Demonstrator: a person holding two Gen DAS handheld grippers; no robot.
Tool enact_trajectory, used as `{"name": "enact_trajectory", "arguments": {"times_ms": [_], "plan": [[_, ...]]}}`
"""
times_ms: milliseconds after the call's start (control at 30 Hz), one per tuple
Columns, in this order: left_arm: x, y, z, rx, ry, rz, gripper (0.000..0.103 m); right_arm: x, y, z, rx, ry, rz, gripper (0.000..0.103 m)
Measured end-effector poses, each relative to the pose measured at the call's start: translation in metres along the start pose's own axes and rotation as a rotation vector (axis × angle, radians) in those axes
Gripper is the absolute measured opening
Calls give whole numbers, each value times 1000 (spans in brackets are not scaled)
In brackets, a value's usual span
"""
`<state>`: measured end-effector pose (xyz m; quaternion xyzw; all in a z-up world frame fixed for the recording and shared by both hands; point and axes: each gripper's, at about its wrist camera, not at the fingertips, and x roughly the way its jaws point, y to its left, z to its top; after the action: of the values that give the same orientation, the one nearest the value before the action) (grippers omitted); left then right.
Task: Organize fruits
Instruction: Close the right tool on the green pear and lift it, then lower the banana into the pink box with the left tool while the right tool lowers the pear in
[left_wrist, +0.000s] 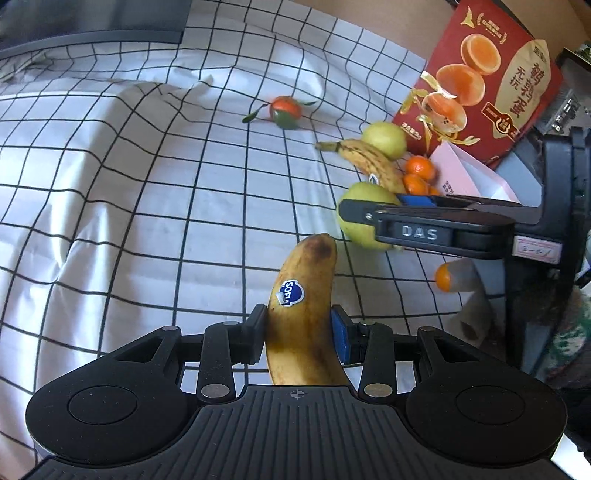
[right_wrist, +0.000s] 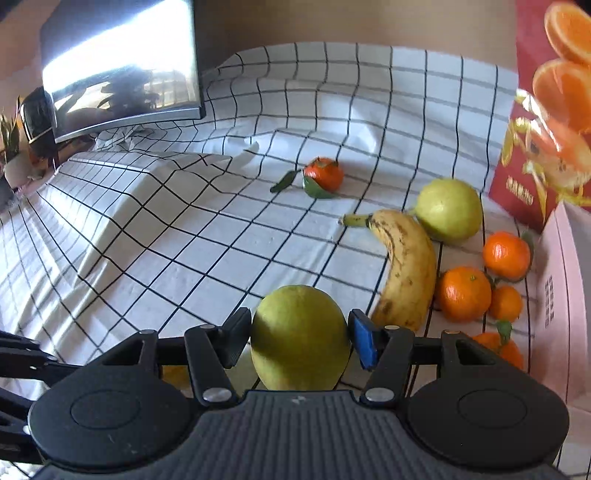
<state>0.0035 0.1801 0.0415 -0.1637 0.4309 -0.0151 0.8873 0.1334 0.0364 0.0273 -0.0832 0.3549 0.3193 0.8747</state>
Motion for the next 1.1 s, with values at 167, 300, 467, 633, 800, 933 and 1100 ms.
{"name": "enact_trajectory", "arguments": {"times_ms": [167,300,467,633,800,933,1100], "plan": [[-6,10,-4,-19,6,28,41,9,6,3,-27,-64,-22,58],[-9,16,-6,-35,4,37,41,16,7,7,-24,-97,-27,58],[-10,16,-7,-39,2,43,41,22,8,9,-28,-118,-30,58],[-8,16,-7,-40,6,42,41,28,6,8,-17,-119,-46,60],[-6,12,-6,-28,-1,49,41,26,5,9,3,-88,-42,59],[-14,2,7,9,-50,4,41,-10,1,9,28,-117,-21,59],[-30,-39,56,101,-158,-108,41,-89,-27,4,87,-178,-88,59]]}}
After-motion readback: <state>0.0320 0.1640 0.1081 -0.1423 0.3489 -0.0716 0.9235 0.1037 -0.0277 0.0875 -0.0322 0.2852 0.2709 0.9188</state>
